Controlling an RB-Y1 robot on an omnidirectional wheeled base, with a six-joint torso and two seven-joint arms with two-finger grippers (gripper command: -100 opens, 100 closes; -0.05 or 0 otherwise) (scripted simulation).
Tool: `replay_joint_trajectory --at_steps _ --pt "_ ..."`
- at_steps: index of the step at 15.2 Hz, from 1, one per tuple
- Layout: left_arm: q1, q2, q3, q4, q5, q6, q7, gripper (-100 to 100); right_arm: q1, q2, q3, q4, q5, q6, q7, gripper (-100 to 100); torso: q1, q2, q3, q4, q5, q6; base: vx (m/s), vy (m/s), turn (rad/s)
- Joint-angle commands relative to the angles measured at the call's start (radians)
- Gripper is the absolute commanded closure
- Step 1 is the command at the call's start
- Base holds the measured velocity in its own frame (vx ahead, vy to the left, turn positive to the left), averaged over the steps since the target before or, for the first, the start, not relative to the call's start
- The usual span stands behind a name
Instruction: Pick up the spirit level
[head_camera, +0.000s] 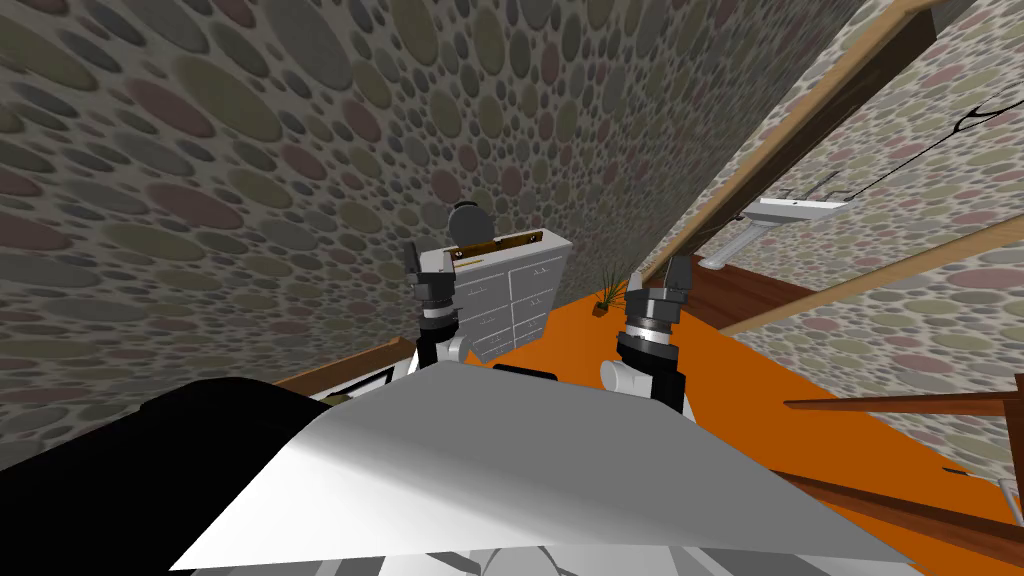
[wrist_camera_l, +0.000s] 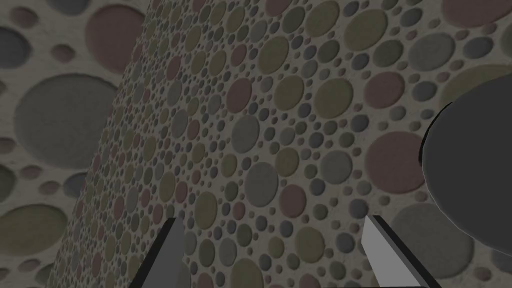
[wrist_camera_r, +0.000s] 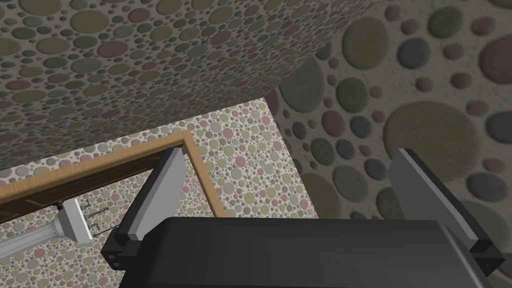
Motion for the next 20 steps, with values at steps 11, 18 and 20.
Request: replay_joint_trajectory --at_steps 11,18,20 --pt "-0.201 0.184 0.023 0.11 0.022 0.137 0.03 -100 0.0 0.0 0.0 0.0 0.0 0.0 0.0 0 -0.003 0.004 0.002 0.001 -0.001 0.0 -0.045 -0.04 0.003" --pt "-0.344 0.241 0.04 0.21 0.042 0.259 0.053 -100 0.0 0.0 0.0 0.0 0.0 0.0 0.0 0 -0.002 0.002 0.001 0.001 -0.001 0.0 -0.038 -0.039 0.005" --pt "-0.369 0.241 0.04 0.21 0.042 0.268 0.053 -100 0.0 0.0 0.0 0.0 0.0 0.0 0.0 0 -0.003 0.002 0.001 0.0 -0.001 0.0 -0.034 -0.035 0.005"
